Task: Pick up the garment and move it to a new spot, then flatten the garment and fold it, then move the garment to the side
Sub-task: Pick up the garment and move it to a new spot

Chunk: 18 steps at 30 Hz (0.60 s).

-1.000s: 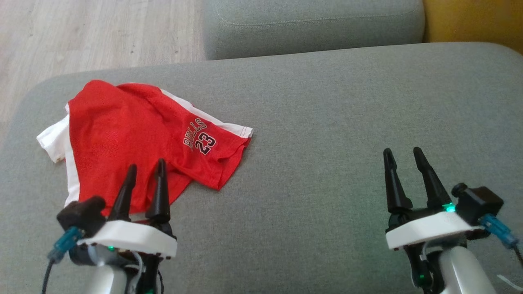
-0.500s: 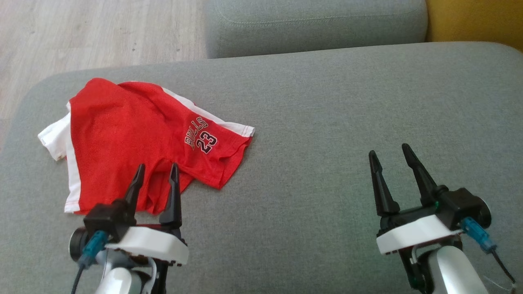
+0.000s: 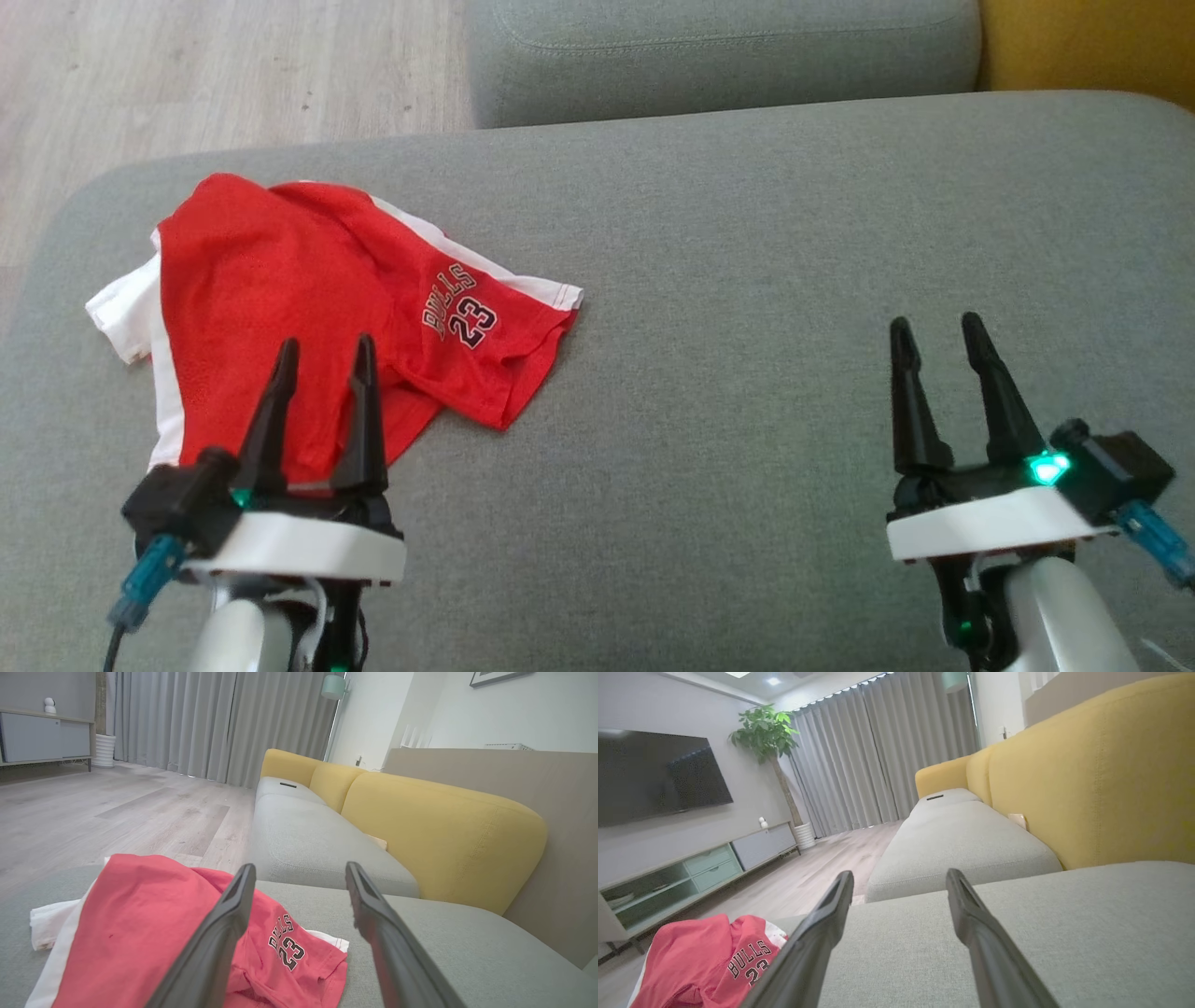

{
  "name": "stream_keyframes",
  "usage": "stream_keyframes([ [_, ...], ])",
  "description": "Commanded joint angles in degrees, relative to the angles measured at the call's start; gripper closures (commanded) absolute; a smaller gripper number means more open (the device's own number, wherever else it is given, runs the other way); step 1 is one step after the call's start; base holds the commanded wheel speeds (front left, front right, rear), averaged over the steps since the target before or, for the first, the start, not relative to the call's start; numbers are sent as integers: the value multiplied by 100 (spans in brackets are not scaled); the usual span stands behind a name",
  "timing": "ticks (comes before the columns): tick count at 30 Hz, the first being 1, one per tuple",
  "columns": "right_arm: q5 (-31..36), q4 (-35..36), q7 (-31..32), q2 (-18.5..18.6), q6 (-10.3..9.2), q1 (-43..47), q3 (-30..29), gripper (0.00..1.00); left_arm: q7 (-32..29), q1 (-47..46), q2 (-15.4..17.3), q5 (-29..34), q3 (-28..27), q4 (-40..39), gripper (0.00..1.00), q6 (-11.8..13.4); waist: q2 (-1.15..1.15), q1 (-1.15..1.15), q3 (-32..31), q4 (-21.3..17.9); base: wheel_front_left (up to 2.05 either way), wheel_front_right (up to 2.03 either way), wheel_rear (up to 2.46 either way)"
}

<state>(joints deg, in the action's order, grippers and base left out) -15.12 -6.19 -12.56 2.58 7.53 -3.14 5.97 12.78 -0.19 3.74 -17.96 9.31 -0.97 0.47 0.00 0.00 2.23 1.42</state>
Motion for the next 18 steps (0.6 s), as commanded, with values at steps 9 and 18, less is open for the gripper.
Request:
stream_keyframes([
  [9,217,36,-243,31,-4,-290,333,0,221,-110,-84,409,-336,100,0,-449,0,0,30,-29,0,0,0],
  [18,239,77,-244,30,-4,-459,352,0,222,-638,-85,810,-157,714,0,-387,0,0,358,-115,0,0,0],
])
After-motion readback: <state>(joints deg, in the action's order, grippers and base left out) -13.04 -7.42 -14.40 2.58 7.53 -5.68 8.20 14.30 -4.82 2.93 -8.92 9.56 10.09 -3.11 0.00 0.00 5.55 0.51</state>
